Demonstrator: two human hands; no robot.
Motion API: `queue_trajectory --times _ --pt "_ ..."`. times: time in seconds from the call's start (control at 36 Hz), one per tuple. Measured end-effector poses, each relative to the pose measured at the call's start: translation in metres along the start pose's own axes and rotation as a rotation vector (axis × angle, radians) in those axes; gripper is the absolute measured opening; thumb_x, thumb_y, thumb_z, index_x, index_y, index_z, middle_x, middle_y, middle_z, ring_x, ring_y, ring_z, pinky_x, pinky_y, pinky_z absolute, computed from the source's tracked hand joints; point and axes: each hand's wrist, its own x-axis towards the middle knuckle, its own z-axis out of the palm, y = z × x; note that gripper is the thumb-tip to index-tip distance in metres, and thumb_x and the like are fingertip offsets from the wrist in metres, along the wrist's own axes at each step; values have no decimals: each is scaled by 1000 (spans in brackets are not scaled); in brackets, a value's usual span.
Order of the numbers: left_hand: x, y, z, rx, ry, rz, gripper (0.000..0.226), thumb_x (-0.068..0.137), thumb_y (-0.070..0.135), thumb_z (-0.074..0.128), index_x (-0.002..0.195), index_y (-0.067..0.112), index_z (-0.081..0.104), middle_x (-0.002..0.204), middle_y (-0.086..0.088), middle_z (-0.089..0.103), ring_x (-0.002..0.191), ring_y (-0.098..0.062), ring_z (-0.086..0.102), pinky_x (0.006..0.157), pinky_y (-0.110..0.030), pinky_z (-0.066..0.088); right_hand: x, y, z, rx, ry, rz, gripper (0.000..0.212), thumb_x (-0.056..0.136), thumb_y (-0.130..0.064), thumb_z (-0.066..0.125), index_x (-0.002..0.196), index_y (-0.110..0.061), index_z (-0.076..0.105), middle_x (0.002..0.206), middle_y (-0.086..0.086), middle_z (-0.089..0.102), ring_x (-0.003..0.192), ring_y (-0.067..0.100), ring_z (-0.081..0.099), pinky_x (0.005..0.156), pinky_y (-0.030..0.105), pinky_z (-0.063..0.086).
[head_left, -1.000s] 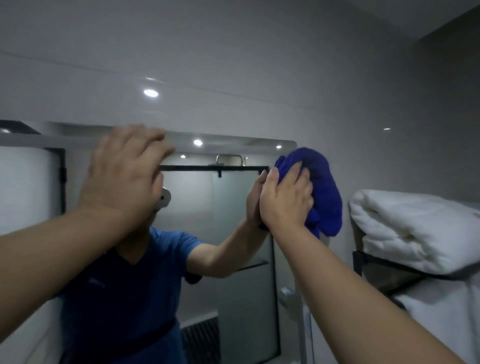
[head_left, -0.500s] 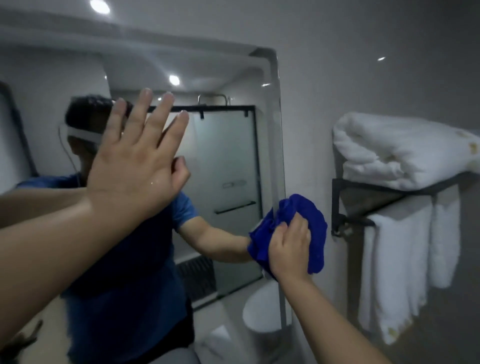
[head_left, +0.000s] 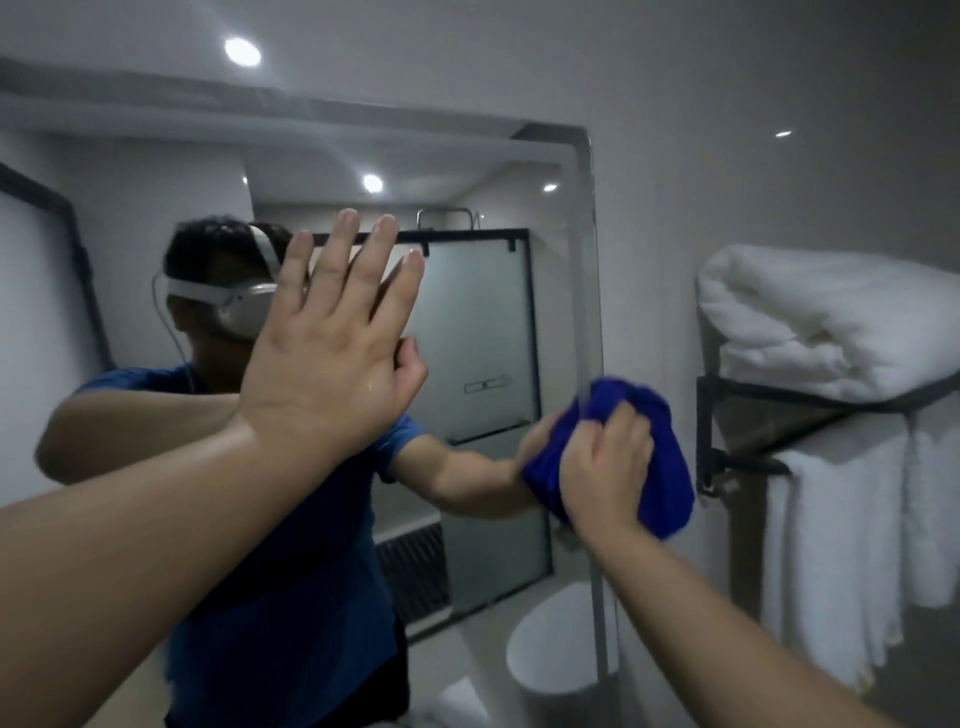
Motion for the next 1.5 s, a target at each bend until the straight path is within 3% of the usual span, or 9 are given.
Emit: queue_trajectory --times 0.17,0.36,0.53,0.78,0.94,1.11,1.33,1.42,1.5 --pt "1 -3 3 -2 -2 4 75 99 42 41 167 15 32 178 -16 19 165 -40 14 134 -60 8 144 -138 -25 44 -99 -268 52 104 -24 50 154 -13 43 145 16 49 133 34 52 121 51 37" --pt "2 -4 1 -13 -6 3 74 100 43 41 168 15 31 178 -16 19 166 -39 12 134 -60 8 155 -121 -27 76 -74 -328 67 101 -62 53 157 -25 42 147 4 51 124 14 52 105 31 40" --pt "1 -1 -9 -32 -81 2 73 102 43 37 168 14 26 176 -19 21 165 -42 12 133 -63 10 50 -10 -2 -11 55 -97 68 103 -70 32 129 -12 56 128 14 65 119 37 63 100 52 52" --pt "-3 2 -10 -33 -80 -7 72 102 40 36 168 16 22 179 -17 12 166 -44 8 132 -65 8 -107 167 23 22 93 304 44 112 -40 35 100 -5 58 100 21 68 97 43 65 92 40 47" --pt "-2 4 -11 -17 -84 -21 70 101 42 35 165 16 24 175 -20 21 163 -44 18 133 -63 9 -178 233 24 -15 37 743 51 115 -40 28 87 -7 54 87 21 67 85 40 66 92 50 53" --pt "-2 5 -12 0 -123 -24 73 100 43 34 167 16 21 176 -20 20 163 -44 17 132 -64 10 -177 228 27 -49 -6 1101 61 116 -41 26 141 6 55 135 34 62 120 52 61 105 56 46" --pt "-2 4 -14 1 -106 -4 73 103 42 35 170 16 22 180 -17 12 166 -42 7 133 -64 7 -103 117 18 -2 82 477 61 107 -41 38 127 12 60 133 41 55 124 55 54 111 52 39" --pt "-1 3 -15 -1 -103 -1 73 103 42 35 170 17 22 180 -16 12 166 -42 7 133 -64 7 -47 52 6 29 71 208 46 113 -27 42 134 9 62 141 36 55 134 48 49 119 42 28" --pt "-1 4 -15 -3 -112 -5 73 102 41 35 170 17 22 180 -16 11 166 -42 7 133 -64 8 6 -6 -6 -66 -50 -38 43 109 -11 32 131 11 61 139 37 54 131 51 49 116 52 29"
